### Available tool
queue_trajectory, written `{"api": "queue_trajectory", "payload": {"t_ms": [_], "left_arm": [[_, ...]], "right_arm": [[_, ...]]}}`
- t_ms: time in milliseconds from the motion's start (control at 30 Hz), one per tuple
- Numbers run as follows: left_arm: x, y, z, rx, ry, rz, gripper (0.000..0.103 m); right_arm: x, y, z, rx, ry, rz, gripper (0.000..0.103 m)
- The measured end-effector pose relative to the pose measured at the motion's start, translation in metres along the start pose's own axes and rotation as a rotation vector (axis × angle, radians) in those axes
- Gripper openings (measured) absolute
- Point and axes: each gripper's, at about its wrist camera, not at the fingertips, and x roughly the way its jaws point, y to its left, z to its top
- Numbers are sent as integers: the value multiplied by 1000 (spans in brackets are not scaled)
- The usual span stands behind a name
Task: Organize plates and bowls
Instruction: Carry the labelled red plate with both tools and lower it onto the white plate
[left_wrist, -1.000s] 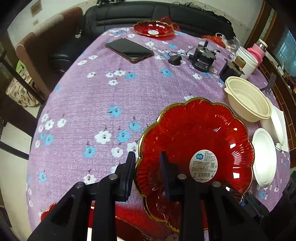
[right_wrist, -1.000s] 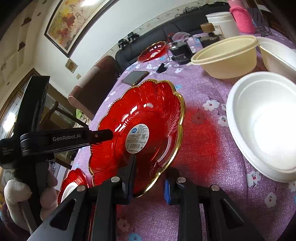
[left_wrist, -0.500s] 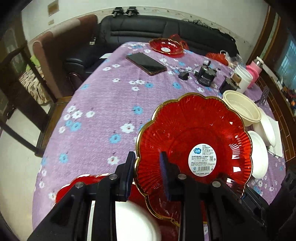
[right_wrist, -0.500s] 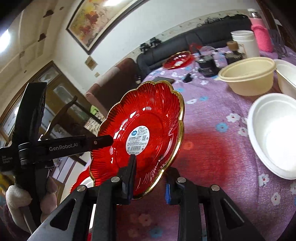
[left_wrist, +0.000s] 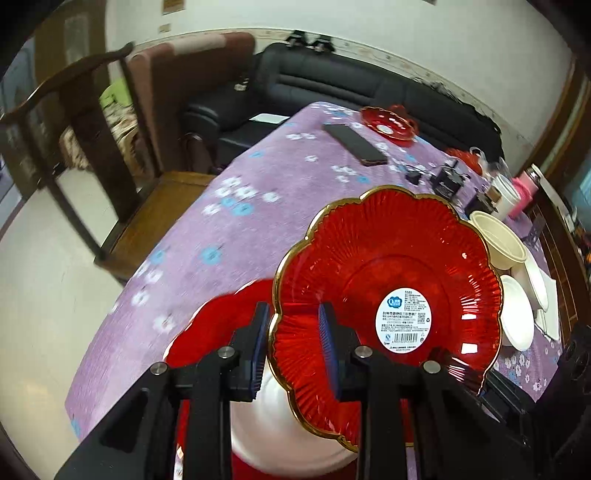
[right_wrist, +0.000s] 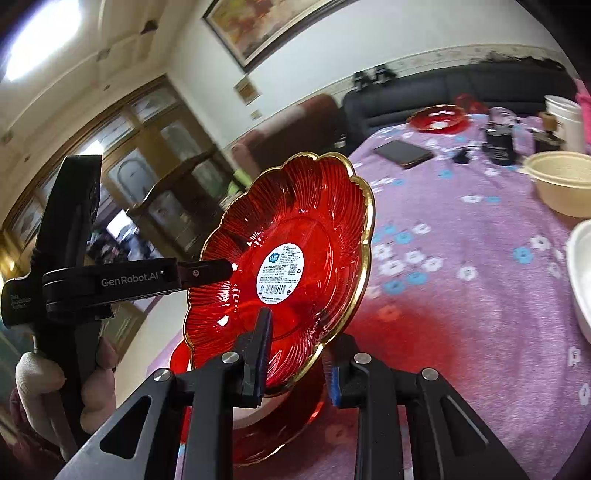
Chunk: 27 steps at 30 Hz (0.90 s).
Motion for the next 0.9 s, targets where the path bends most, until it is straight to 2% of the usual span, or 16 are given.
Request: {"api": "queue_trajectory", "payload": {"t_ms": [267,467,667,767,833,900], "left_arm": [[-9,37,-35,-100,6,26,26],[-12,50,-50,-131,12,30,26],[-10,49,-57,-138,17,29,26],[-16,47,-57,-130,-13,44,26],[-22,45,-56,-120,-42,59,26],[-27,44,-55,-113,-67,58,28]], "right_arm": [[26,20,-15,-108,95,12,28],[38,26,-20,-163,126,7,28],[41,29,-20,-203,143,-49,31],[39,36,-23,-243,124,-74,43],[37,43,-26,-295,92,-123,56],[35,53,-30,-373,47,-191,66]]}}
